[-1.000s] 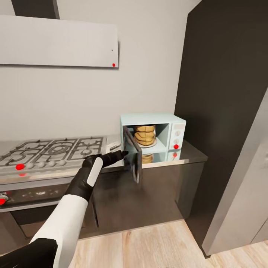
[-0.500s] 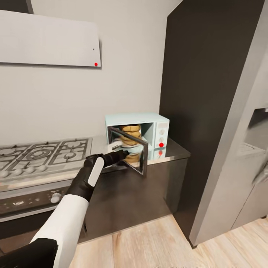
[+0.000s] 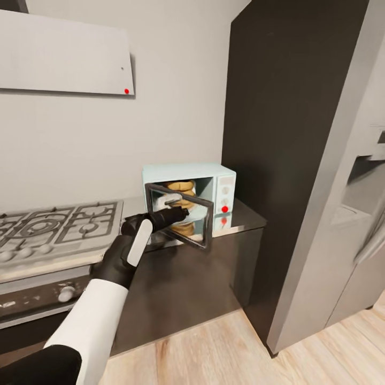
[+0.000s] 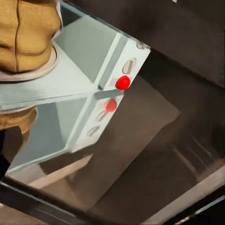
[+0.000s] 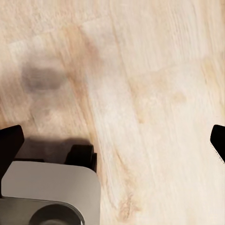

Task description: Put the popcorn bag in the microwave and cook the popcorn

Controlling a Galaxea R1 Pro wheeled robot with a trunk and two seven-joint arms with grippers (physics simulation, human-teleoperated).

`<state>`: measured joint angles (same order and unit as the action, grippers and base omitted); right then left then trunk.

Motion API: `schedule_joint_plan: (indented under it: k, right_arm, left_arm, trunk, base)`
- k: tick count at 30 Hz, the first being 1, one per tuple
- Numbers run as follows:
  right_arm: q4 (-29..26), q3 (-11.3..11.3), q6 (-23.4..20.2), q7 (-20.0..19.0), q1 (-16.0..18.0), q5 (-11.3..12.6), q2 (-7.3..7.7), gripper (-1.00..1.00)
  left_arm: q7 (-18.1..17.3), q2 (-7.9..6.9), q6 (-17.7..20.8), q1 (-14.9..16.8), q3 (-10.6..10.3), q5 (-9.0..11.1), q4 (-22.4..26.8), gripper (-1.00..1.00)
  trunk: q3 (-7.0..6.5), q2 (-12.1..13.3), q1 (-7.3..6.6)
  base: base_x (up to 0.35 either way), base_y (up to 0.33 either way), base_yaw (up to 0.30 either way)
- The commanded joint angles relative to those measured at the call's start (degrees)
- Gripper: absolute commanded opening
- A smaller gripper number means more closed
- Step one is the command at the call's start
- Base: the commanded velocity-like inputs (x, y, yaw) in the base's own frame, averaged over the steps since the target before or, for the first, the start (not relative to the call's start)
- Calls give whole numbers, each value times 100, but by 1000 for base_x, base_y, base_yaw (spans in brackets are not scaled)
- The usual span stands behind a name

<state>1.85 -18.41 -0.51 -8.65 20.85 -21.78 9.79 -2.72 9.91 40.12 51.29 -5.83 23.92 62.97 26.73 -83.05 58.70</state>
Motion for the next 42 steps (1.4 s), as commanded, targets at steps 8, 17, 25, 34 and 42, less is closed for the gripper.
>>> schedule_joint_plan:
  k: [8,17,25,34,42]
  right_arm:
    - [9,-49,-36,-6,8,-46,3,100]
    - [9,-47,-53,-14,7,-46,-8,100]
    - [9,-49,-63,53,8,-37,-20,100]
    - [9,-49,-62,65,7,-34,-16,100]
    - [9,-49,-31,65,7,-37,2,100]
  left_arm:
    - [5,9,-4,4,-181,4,-72,100]
    - [200,9,-19,4,-741,-1,-281,100]
    - [786,9,-28,4,-788,-5,-303,100]
    - [883,9,-30,4,-781,-2,-295,100]
    - [893,9,-39,4,-763,-35,-253,100]
  trunk:
    - [6,-3,3]
    - [6,-3,3]
    - [6,-3,3]
    - [6,-3,3]
    - [6,-3,3]
  base:
    - [319,0,0]
    - [98,0,0]
    - [0,0,-107]
    - [4,0,-283]
    - [252,0,-108]
